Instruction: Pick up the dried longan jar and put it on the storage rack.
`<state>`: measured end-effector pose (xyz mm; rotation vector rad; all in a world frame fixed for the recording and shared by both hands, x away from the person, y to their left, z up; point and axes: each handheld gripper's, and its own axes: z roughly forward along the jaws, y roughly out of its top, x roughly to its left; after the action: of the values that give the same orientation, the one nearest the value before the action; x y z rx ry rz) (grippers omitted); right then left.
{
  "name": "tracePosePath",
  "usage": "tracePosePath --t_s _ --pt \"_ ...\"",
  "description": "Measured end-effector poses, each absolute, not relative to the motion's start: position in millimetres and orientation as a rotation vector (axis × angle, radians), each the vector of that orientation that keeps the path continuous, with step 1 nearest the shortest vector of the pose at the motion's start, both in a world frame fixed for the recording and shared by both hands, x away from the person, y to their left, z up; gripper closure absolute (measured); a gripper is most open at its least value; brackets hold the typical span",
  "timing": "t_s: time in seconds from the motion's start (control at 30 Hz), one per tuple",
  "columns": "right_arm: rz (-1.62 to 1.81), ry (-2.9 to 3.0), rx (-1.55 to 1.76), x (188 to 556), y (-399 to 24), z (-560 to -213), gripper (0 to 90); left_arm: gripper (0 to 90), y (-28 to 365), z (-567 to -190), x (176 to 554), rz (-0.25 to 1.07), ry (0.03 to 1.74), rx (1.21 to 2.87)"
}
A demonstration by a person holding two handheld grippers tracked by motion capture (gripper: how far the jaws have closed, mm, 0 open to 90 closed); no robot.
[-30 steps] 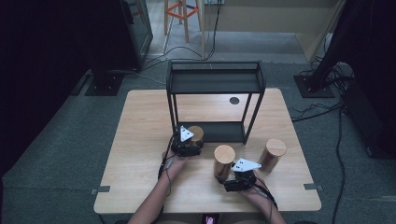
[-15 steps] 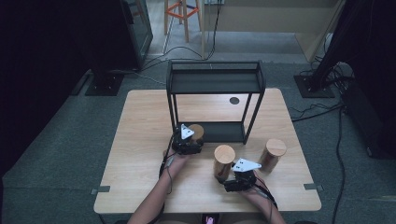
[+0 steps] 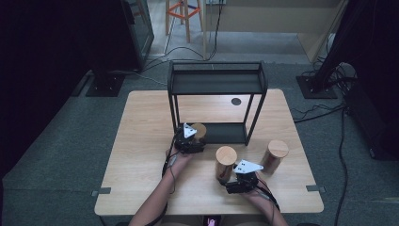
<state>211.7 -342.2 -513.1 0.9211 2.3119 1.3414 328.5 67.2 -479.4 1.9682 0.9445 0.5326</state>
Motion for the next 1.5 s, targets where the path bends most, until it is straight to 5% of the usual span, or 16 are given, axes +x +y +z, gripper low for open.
tracePosePath --t_s 1.5 --pt "1.334 2.308 0.913 210 -341 -513 19.9 25.5 52 -487 350 0.593 1.032 1.917"
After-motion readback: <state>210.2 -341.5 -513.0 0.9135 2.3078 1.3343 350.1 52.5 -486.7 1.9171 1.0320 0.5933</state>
